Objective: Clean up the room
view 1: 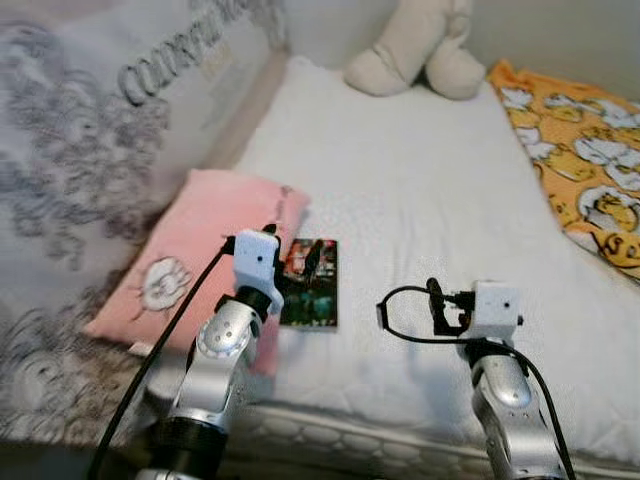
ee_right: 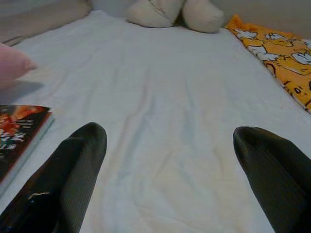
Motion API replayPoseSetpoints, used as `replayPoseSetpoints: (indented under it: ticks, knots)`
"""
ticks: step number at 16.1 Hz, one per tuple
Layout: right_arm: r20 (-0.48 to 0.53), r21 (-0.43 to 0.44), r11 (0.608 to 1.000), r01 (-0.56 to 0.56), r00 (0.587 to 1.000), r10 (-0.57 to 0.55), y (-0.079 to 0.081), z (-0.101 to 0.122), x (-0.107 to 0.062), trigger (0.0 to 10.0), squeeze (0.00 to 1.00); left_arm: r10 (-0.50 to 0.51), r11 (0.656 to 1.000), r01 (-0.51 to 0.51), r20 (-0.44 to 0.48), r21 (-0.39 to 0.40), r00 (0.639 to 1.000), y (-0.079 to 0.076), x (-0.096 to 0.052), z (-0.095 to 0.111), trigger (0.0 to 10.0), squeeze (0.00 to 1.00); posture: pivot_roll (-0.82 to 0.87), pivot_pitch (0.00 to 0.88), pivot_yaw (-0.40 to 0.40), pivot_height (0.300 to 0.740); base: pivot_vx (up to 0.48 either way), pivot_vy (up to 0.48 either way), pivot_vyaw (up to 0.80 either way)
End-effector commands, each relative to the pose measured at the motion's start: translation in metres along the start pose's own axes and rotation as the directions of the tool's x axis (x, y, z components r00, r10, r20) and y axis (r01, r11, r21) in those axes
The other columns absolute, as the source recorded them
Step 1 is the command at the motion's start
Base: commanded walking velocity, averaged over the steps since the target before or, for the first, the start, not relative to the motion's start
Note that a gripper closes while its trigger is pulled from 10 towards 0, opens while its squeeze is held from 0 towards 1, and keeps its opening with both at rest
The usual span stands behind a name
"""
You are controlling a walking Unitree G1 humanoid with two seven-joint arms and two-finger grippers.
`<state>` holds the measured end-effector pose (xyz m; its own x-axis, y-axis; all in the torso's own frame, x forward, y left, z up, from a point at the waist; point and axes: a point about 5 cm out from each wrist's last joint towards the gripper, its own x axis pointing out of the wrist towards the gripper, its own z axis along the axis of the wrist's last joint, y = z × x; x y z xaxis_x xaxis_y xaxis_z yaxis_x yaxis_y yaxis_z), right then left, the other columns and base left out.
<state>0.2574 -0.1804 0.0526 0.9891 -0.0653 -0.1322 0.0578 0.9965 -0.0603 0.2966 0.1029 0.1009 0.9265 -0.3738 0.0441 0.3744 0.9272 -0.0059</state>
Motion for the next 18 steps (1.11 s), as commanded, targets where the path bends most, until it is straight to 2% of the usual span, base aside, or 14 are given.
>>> replayPoseSetpoints:
  ticks: [1,3,7,18]
  knots:
    - [0.007,0.003,1.000,0.008,1.000,-0.008,-0.003,0.002,0.003,10.0,0.00,0.001,1.000,-0.001,0.003,0.011,1.000,-0.002,0.001,0.001,10.0,0.00,0.05,0.000,-0.037,0.740,-0.251,-0.281,0.00]
    - [0.000,0.000,1.000,0.011,1.000,-0.011,-0.006,0.001,0.004,10.0,0.00,0.007,1.000,-0.007,0.002,0.013,1.000,-0.002,0.003,0.001,10.0,0.00,0.05,0.000,-0.038,0.740,-0.261,-0.285,0.00]
    - [-0.014,-0.001,1.000,0.014,1.000,-0.014,-0.008,-0.003,0.002,10.0,0.00,-0.007,1.000,0.007,0.009,0.008,1.000,-0.004,0.005,0.002,10.0,0.00,0.04,0.000,-0.033,0.740,0.000,0.000,0.00]
    - [-0.036,-0.002,1.000,0.019,0.999,-0.019,-0.011,-0.010,-0.003,10.0,0.00,-0.051,0.999,0.051,0.026,-0.018,0.998,-0.007,0.001,0.001,10.0,0.00,0.04,0.000,-0.029,0.740,0.000,-0.480,0.00]
